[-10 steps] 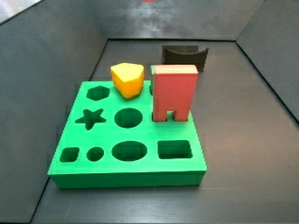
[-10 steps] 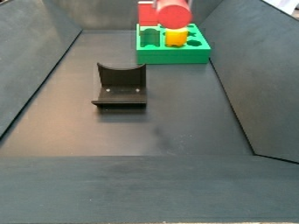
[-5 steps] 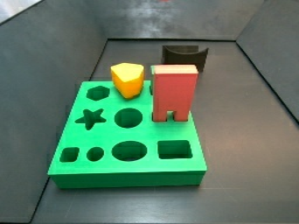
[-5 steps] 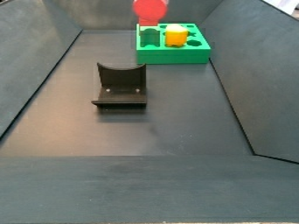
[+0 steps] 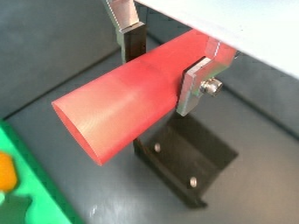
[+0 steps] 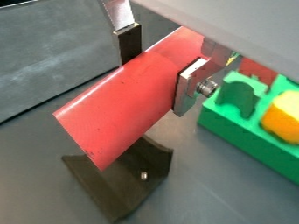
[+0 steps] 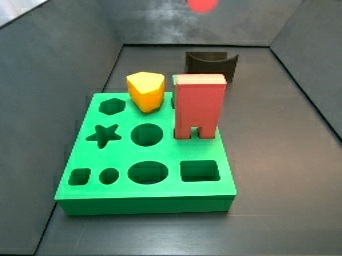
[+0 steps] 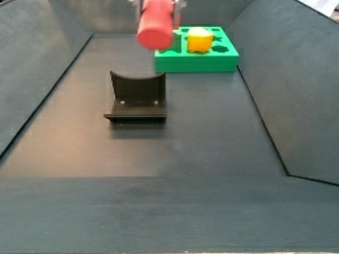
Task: Pick up the oval object. Move up. Place the oval object on the fixture. Regrasp the oval object. Move to above the board. Insert the oval object.
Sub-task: Place the oval object on the fixture.
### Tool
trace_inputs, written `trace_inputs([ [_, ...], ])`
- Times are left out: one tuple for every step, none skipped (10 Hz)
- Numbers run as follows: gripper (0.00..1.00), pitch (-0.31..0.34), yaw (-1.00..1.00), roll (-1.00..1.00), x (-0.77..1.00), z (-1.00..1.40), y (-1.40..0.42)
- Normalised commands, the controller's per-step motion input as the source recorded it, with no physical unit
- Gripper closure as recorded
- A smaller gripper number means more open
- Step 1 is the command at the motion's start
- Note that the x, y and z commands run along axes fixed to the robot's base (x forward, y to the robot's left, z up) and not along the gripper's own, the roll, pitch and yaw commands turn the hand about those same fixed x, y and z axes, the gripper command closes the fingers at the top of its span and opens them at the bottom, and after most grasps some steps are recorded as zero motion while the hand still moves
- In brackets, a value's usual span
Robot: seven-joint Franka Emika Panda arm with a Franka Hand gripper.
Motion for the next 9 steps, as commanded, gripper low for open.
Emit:
trace_inputs([
  [1.00, 0.115, -0.02, -1.00, 0.67, -0.11, 0.11],
  [1.00, 0.139, -0.03, -1.00, 0.54, -0.05, 0.08],
  [1.00, 0.146, -0.04, -1.00, 0.46, -0.04, 0.06],
  [1.00, 0.154, -0.06, -1.00, 0.39, -0.03, 0.05],
  [1.00, 0.159, -0.07, -1.00, 0.31, -0.03, 0.05],
  [1.00, 0.167, -0.10, -1.00, 0.22, -0.02, 0.05],
  [1.00, 0.174, -0.13, -1.00, 0.15, -0.02, 0.05],
  [1.00, 0.154, -0.14, -0.88, 0.09, -0.02, 0.05],
  [1.00, 0.110, -0.15, -0.70, 0.07, -0.01, 0.05],
])
